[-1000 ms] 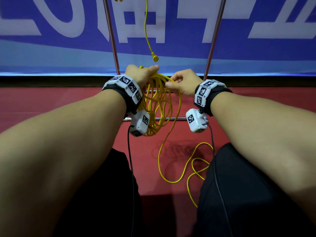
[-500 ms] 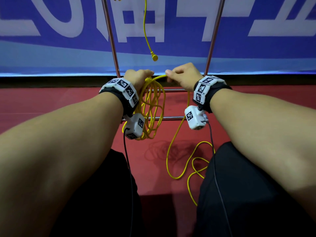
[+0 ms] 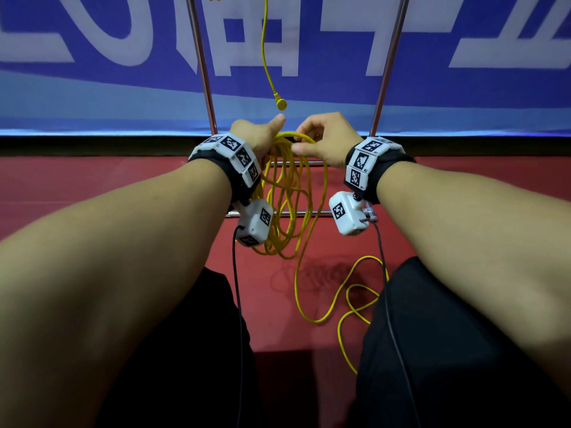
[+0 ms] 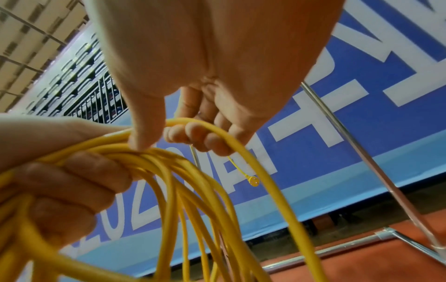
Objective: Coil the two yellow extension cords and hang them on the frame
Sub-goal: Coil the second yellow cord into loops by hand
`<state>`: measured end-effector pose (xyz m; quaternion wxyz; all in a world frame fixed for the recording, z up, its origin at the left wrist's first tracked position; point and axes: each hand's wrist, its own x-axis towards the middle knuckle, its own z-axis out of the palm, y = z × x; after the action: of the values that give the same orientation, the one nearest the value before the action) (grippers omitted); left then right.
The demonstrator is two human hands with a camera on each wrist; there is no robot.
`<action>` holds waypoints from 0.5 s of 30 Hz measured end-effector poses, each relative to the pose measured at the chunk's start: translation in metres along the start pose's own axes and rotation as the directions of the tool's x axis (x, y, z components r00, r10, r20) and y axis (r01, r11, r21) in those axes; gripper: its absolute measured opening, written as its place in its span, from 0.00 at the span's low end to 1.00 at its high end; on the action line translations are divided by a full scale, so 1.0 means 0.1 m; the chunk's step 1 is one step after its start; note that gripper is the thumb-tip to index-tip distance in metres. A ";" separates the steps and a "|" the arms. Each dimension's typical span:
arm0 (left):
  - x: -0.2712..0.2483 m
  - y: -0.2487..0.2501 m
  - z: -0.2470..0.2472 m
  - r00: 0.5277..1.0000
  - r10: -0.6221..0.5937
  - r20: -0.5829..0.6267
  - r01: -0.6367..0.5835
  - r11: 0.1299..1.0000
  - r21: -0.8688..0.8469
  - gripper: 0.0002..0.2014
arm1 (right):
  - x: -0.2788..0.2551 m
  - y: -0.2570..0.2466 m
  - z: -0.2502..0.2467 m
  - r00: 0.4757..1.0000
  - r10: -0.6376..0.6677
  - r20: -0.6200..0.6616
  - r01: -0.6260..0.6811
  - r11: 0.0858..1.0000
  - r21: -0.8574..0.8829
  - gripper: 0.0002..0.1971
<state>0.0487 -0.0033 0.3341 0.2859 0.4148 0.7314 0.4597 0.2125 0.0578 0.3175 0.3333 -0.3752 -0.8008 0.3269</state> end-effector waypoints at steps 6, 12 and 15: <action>-0.01 -0.01 -0.03 0.999 0.003 0.032 -0.002 0.999 -0.044 0.34 | -0.03 0.25 0.03 0.961 0.258 0.103 -0.247 0.963 -0.108 0.28; -0.06 -0.03 -0.06 0.975 0.063 0.213 -0.044 0.995 -0.094 0.20 | 0.00 0.16 -0.01 0.964 0.266 -0.027 -0.266 0.946 -0.183 0.29; -0.07 -0.01 -0.05 0.985 0.077 0.155 -0.057 0.990 -0.132 0.16 | 0.00 0.22 -0.08 0.955 0.292 -0.054 -0.297 0.927 -0.231 0.26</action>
<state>0.0475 -0.0114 0.3352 0.3538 0.4555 0.6610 0.4801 0.2269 0.0707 0.3049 0.2410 -0.5311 -0.7654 0.2721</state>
